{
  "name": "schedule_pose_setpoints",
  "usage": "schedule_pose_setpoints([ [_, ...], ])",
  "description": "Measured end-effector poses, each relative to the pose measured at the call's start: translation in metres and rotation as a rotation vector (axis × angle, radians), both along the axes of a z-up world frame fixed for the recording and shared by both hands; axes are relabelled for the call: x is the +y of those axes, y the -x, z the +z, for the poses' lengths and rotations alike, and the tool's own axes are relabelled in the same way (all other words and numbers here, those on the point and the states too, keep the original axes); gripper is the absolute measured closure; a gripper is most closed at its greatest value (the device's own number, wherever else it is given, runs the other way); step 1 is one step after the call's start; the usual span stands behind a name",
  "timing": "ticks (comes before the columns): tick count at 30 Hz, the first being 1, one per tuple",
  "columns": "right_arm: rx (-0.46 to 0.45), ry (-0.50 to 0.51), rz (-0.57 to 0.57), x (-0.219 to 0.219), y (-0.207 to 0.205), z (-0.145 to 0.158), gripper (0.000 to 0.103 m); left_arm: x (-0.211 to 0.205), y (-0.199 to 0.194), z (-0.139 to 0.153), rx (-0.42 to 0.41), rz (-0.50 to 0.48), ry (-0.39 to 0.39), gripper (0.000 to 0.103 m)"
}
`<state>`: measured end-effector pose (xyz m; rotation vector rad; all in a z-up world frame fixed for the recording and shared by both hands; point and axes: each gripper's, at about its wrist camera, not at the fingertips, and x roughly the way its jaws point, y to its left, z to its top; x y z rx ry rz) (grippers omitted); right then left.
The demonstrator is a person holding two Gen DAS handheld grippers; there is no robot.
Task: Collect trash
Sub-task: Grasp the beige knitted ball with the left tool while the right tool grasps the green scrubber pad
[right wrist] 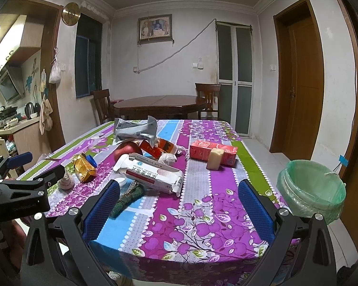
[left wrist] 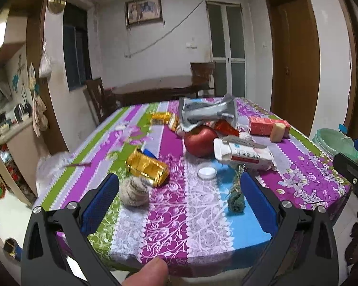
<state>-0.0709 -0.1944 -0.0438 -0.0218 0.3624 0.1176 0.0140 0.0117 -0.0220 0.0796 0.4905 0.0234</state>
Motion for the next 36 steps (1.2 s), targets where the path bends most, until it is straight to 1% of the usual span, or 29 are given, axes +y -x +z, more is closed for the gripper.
schedule_pose_setpoints([
  [3,-0.007,0.010,0.011,0.002,0.000,0.000,0.004,0.011,-0.009,-0.007,0.039,0.018,0.003,0.005],
  [7,-0.009,0.013,0.025,0.005,-0.003,0.001,0.004,0.022,-0.014,-0.011,0.057,0.036,0.003,0.005],
  [11,-0.005,0.023,0.039,0.010,-0.009,0.000,0.004,0.031,-0.020,-0.013,0.081,0.029,-0.004,0.005],
  [15,0.013,0.025,0.056,0.015,-0.016,-0.003,0.004,0.051,-0.029,-0.021,0.110,0.045,-0.004,0.005],
  [16,0.020,0.021,0.061,0.016,-0.018,-0.005,0.004,0.059,-0.034,-0.024,0.131,0.044,0.007,0.005],
  [20,0.085,-0.022,0.097,0.018,-0.033,-0.014,0.004,0.087,-0.054,-0.039,0.212,0.036,0.039,0.005],
  [22,0.138,-0.058,0.124,0.020,-0.043,-0.021,0.004,0.097,-0.063,-0.044,0.235,0.034,0.052,0.005],
  [23,0.163,-0.087,0.144,0.021,-0.047,-0.024,0.004,0.101,-0.067,-0.046,0.242,0.031,0.060,0.005],
  [25,0.252,-0.173,0.190,0.023,-0.062,-0.033,0.004,0.108,-0.075,-0.050,0.264,0.015,0.090,0.005],
  [27,0.316,-0.231,0.235,0.030,-0.075,-0.042,0.004,0.112,-0.081,-0.052,0.276,0.003,0.110,0.005],
  [28,0.332,-0.238,0.242,0.034,-0.077,-0.045,0.004,0.112,-0.085,-0.054,0.282,0.002,0.104,0.006],
  [31,0.375,-0.236,0.269,0.053,-0.094,-0.055,0.005,0.112,-0.094,-0.059,0.305,-0.022,0.116,0.016],
  [32,0.390,-0.236,0.275,0.059,-0.099,-0.059,0.006,0.110,-0.097,-0.061,0.318,-0.034,0.117,0.023],
  [33,0.405,-0.235,0.274,0.064,-0.105,-0.063,0.009,0.108,-0.100,-0.064,0.333,-0.045,0.118,0.030],
  [34,0.417,-0.233,0.271,0.070,-0.111,-0.066,0.012,0.107,-0.102,-0.067,0.342,-0.051,0.119,0.033],
  [36,0.430,-0.214,0.259,0.081,-0.122,-0.071,0.023,0.105,-0.105,-0.072,0.362,-0.062,0.128,0.049],
])
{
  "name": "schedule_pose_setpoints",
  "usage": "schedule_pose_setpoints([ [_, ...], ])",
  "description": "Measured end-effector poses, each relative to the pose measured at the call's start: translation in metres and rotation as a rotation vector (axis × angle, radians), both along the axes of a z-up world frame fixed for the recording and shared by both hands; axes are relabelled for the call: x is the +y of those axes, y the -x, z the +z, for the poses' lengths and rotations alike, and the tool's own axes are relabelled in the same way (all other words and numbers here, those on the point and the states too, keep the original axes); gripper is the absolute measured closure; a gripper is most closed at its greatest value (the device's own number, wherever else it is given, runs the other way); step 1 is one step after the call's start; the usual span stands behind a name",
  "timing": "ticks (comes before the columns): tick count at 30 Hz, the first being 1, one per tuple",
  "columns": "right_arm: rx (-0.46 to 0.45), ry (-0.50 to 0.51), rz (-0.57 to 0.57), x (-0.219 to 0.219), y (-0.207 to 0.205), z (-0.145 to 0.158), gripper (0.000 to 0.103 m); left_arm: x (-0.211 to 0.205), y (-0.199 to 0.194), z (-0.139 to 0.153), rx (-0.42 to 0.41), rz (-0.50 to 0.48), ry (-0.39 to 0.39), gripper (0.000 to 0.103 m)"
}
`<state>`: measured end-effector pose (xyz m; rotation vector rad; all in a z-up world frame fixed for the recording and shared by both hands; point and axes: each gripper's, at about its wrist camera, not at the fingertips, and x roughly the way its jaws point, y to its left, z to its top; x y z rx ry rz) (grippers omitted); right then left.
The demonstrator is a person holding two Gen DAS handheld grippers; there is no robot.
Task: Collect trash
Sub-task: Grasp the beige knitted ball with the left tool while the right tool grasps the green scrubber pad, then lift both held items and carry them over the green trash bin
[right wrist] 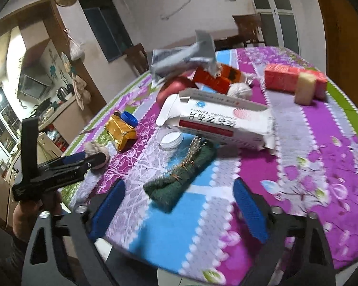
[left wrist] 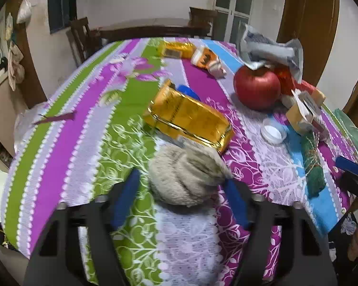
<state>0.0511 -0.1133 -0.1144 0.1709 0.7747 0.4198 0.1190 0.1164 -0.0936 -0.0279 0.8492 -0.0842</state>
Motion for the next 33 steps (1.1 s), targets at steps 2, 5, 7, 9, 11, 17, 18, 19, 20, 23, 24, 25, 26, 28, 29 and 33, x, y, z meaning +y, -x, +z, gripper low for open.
schedule_pose_setpoints([
  [2,0.013,0.034,-0.013,0.013,-0.010,-0.005,0.035,-0.001,-0.001,-0.003,0.002,0.001,0.010,0.049],
  [5,0.039,0.065,-0.031,0.019,-0.022,-0.010,0.040,-0.004,0.000,-0.003,-0.011,-0.008,-0.006,0.052],
  [7,0.041,0.076,-0.042,0.022,-0.024,-0.012,0.041,-0.004,0.002,-0.002,-0.017,-0.020,-0.005,0.054],
  [9,0.031,0.090,-0.057,0.026,-0.026,-0.013,0.041,-0.003,0.003,-0.002,-0.023,-0.027,-0.001,0.056],
  [11,0.024,0.101,-0.066,0.026,-0.027,-0.014,0.046,-0.001,0.003,-0.002,-0.026,-0.032,0.006,0.058],
  [17,0.003,0.065,-0.081,0.023,-0.021,-0.017,0.071,-0.008,0.006,-0.003,-0.048,-0.050,-0.046,0.060],
  [18,-0.007,0.065,-0.074,0.024,-0.018,-0.018,0.074,-0.009,0.006,-0.003,-0.052,-0.052,-0.059,0.060],
  [19,-0.010,0.066,-0.067,0.026,-0.014,-0.017,0.076,-0.011,0.007,-0.003,-0.058,-0.052,-0.073,0.060],
  [20,-0.015,0.065,-0.060,0.027,-0.011,-0.017,0.078,-0.012,0.008,-0.003,-0.060,-0.053,-0.078,0.060],
  [23,-0.043,0.079,-0.044,0.033,0.000,-0.014,0.080,-0.017,0.009,-0.003,-0.064,-0.058,-0.118,0.059],
  [24,-0.047,0.081,-0.039,0.033,0.002,-0.013,0.081,-0.020,0.010,-0.003,-0.064,-0.060,-0.138,0.059],
  [25,-0.052,0.088,-0.035,0.033,0.005,-0.013,0.081,-0.022,0.011,-0.003,-0.065,-0.066,-0.153,0.059],
  [26,-0.052,0.090,-0.033,0.033,0.006,-0.013,0.082,-0.023,0.012,-0.004,-0.065,-0.071,-0.167,0.059],
  [28,-0.055,0.090,-0.033,0.029,0.010,-0.013,0.082,-0.023,0.014,-0.004,-0.073,-0.064,-0.164,0.058],
  [29,-0.062,0.092,-0.033,0.028,0.012,-0.012,0.082,-0.020,0.015,-0.004,-0.074,-0.055,-0.131,0.058],
  [33,-0.092,0.099,-0.022,0.026,0.024,-0.007,0.082,-0.007,0.020,-0.002,-0.073,-0.060,0.009,0.055],
])
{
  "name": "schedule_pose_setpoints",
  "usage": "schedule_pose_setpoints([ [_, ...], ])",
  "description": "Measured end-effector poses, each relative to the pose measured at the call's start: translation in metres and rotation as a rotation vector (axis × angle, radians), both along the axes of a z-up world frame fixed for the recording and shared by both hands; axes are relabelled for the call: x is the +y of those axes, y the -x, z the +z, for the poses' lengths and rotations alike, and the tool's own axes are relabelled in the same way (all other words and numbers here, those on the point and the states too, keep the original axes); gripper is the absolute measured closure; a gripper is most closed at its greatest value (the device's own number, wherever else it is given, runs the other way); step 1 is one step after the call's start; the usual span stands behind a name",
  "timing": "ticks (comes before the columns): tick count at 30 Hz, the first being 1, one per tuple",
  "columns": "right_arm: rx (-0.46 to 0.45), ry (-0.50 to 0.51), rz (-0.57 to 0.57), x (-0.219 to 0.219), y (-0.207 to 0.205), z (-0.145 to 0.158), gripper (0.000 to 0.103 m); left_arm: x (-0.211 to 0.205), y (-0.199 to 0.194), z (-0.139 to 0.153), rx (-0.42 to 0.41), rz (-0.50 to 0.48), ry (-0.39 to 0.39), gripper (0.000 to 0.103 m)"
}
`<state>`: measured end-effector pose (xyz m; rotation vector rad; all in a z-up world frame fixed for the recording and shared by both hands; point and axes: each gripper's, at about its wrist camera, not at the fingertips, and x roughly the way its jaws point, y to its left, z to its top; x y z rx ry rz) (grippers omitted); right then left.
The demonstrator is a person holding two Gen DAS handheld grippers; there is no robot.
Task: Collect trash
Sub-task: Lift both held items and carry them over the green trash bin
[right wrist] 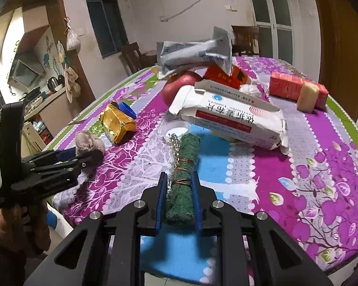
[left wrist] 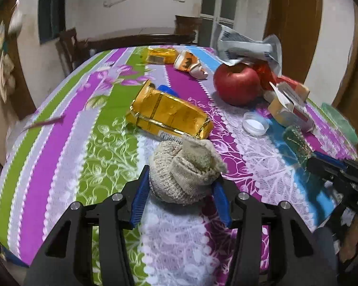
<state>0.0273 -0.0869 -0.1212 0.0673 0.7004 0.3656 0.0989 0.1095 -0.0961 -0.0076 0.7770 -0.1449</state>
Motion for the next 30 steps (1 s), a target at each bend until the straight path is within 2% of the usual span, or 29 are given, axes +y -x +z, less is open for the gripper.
schedule_pose_setpoints([
  [2,-0.014,0.003,0.003,-0.001,0.005,0.002,0.082,-0.006,0.006,0.004,-0.025,0.019,-0.066,0.055],
  [6,-0.058,-0.002,0.008,-0.005,0.015,0.011,0.082,-0.013,0.018,0.022,-0.096,0.028,-0.064,0.057],
  [11,-0.177,0.011,-0.028,-0.022,0.030,0.044,0.083,-0.038,0.024,0.057,-0.203,0.007,-0.046,0.057],
  [14,-0.251,0.027,-0.076,-0.047,0.035,0.069,0.089,-0.064,0.022,0.075,-0.257,-0.026,-0.047,0.057],
  [18,-0.273,0.044,-0.097,-0.073,0.028,0.084,0.101,-0.095,0.011,0.092,-0.294,-0.065,-0.012,0.056],
  [22,-0.246,0.041,-0.105,-0.098,0.016,0.078,0.102,-0.120,0.003,0.104,-0.317,-0.092,-0.007,0.056],
  [24,-0.124,-0.043,-0.080,-0.115,0.006,0.066,0.102,-0.124,0.000,0.104,-0.317,-0.090,-0.017,0.055],
  [25,-0.100,-0.057,-0.067,-0.118,0.007,0.064,0.101,-0.123,-0.002,0.102,-0.307,-0.089,-0.011,0.055],
  [26,-0.093,-0.043,-0.044,-0.116,0.016,0.062,0.088,-0.120,-0.001,0.100,-0.301,-0.081,-0.010,0.055],
  [27,-0.067,-0.073,-0.002,-0.114,0.024,0.059,0.044,-0.118,0.000,0.098,-0.293,-0.071,-0.013,0.055],
  [28,-0.043,-0.116,0.035,-0.112,0.030,0.055,0.025,-0.114,0.001,0.092,-0.278,-0.067,-0.013,0.055],
  [29,-0.013,-0.126,0.061,-0.106,0.035,0.048,0.016,-0.113,0.003,0.088,-0.267,-0.066,-0.011,0.055],
  [30,0.014,-0.102,0.075,-0.097,0.037,0.039,0.020,-0.112,0.005,0.084,-0.260,-0.066,-0.014,0.055],
])
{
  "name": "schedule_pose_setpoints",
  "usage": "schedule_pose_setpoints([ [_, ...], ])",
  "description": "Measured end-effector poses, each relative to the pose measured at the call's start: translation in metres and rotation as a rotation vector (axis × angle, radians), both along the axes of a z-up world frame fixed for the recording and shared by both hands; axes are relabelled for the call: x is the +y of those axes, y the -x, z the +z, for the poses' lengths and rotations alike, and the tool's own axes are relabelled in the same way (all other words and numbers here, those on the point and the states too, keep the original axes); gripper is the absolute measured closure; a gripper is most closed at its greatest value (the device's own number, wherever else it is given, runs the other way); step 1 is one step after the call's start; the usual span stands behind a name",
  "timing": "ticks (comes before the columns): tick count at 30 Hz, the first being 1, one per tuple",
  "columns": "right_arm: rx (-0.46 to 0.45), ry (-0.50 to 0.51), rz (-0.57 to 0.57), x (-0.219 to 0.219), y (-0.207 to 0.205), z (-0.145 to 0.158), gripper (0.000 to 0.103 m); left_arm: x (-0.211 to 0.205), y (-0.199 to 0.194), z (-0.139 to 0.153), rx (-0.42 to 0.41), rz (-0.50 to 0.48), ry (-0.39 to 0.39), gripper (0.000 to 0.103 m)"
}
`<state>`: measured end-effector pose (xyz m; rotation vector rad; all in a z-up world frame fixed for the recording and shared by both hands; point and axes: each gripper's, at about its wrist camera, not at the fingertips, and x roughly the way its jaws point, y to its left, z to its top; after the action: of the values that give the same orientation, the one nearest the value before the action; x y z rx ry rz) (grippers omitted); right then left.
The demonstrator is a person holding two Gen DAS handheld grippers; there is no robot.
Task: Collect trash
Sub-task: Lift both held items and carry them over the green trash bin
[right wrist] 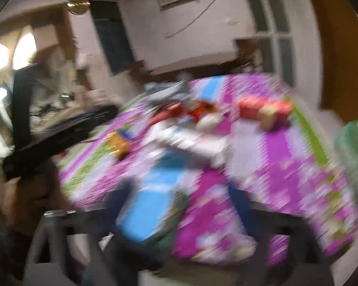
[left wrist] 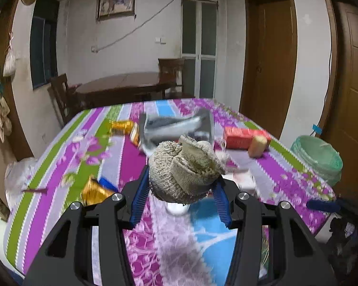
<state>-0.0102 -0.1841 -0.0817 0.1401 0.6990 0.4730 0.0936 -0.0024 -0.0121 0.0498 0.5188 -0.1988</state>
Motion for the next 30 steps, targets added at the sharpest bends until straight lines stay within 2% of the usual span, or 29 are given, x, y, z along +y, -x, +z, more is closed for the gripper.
schedule_pose_setpoints([
  [1,0.007,0.023,0.002,0.006,0.000,-0.006,0.026,0.000,0.004,-0.007,0.011,0.001,-0.012,0.055],
  [3,0.043,0.073,-0.010,0.015,-0.006,-0.022,0.062,0.001,0.008,-0.019,0.040,0.000,-0.015,0.055],
  [5,0.041,0.111,-0.024,0.022,-0.009,-0.030,0.072,0.003,0.011,-0.032,0.076,0.010,-0.018,0.055],
  [9,0.040,0.139,-0.044,0.023,-0.013,-0.044,0.076,0.010,0.017,-0.042,0.098,0.026,-0.009,0.055],
  [11,0.013,0.145,-0.057,0.026,-0.012,-0.046,0.083,0.007,0.018,-0.045,0.103,0.021,-0.010,0.055],
  [13,-0.025,0.144,-0.074,0.028,-0.013,-0.042,0.085,0.001,0.018,-0.043,0.096,0.011,-0.012,0.055],
  [23,-0.339,0.161,-0.269,-0.016,-0.006,0.047,0.085,-0.041,0.017,0.005,-0.037,-0.018,0.010,0.055],
  [30,-0.423,0.158,-0.277,-0.026,-0.016,0.080,0.085,-0.054,0.019,0.030,-0.098,-0.013,0.039,0.055],
])
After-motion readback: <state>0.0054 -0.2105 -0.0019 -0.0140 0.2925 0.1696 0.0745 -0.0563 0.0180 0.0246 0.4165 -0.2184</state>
